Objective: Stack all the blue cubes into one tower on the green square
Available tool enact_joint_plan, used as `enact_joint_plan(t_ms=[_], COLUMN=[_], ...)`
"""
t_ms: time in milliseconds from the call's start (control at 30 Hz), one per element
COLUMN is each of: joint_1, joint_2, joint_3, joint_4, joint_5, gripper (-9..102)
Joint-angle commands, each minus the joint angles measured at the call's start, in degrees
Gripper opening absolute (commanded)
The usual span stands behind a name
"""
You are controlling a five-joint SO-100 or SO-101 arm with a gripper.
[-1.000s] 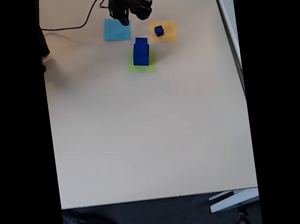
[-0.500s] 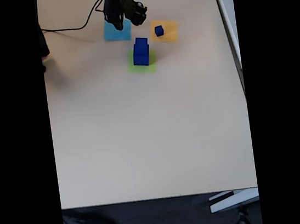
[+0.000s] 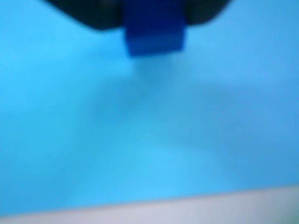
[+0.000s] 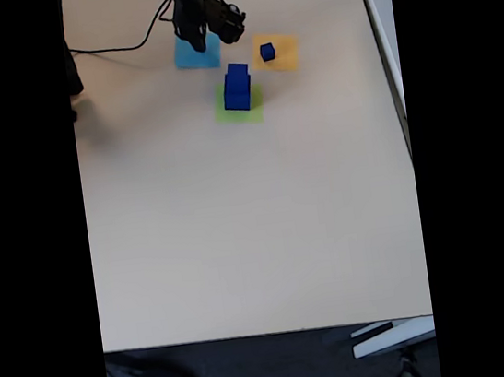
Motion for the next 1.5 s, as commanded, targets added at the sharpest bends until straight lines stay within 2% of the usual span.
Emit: enact_joint_plan(t_ms=[0,600,1100,1467], joint_1=[-0.3,-0.3,-0.2,5.3], joint_2=[4.3,3.9,-9.2,-12.0], joint_3=[0.0,-0.6,-29.2,-29.5], joint_4=[-0.7,-2.2,-0.6,-3.1], joint_5=[0.4,-0.5,-1.2,-9.8], gripper=[2,18,26,31])
